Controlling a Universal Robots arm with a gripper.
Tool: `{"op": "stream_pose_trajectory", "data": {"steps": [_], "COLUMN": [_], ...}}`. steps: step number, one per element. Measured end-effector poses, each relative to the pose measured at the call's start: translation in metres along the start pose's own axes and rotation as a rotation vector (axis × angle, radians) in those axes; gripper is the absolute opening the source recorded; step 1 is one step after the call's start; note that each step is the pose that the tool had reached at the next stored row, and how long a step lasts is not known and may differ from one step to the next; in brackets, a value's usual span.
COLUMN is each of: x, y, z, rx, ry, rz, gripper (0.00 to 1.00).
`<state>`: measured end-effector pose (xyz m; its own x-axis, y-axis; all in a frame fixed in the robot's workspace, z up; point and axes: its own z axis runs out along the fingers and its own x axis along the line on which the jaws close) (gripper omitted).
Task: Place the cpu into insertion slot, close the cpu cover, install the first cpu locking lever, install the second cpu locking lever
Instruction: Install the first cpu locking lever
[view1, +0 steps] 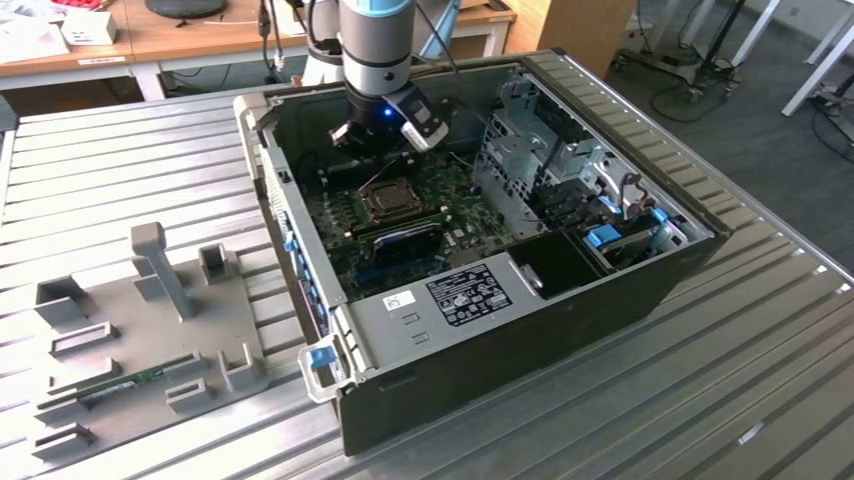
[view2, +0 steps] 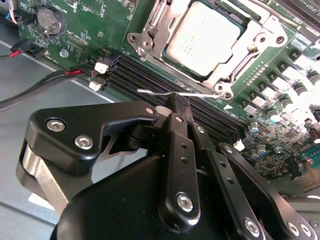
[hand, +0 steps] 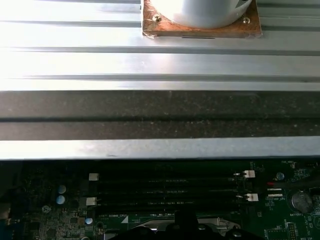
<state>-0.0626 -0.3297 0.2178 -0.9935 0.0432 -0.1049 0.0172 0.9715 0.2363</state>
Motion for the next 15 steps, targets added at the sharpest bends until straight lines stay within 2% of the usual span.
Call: {"op": "stream_pose_trajectory", "data": {"steps": [3, 5, 13, 15], "x": [-0.001, -0.0019, -0.0093, -0.0113], "y": [-0.0001, -0.0003, -0.0017, -0.0019], "z": [0.0006, 0.0013, 0.0047, 0.0054], "rx": [0.0004, 0.0006, 0.0025, 0.0028], "ry": [0.0043, 0.0099, 0.0465, 0.0535], "rz": [0.001, 0.003, 0.012, 0.014], "gripper": [0.1, 0.1, 0.1, 0.1]}}
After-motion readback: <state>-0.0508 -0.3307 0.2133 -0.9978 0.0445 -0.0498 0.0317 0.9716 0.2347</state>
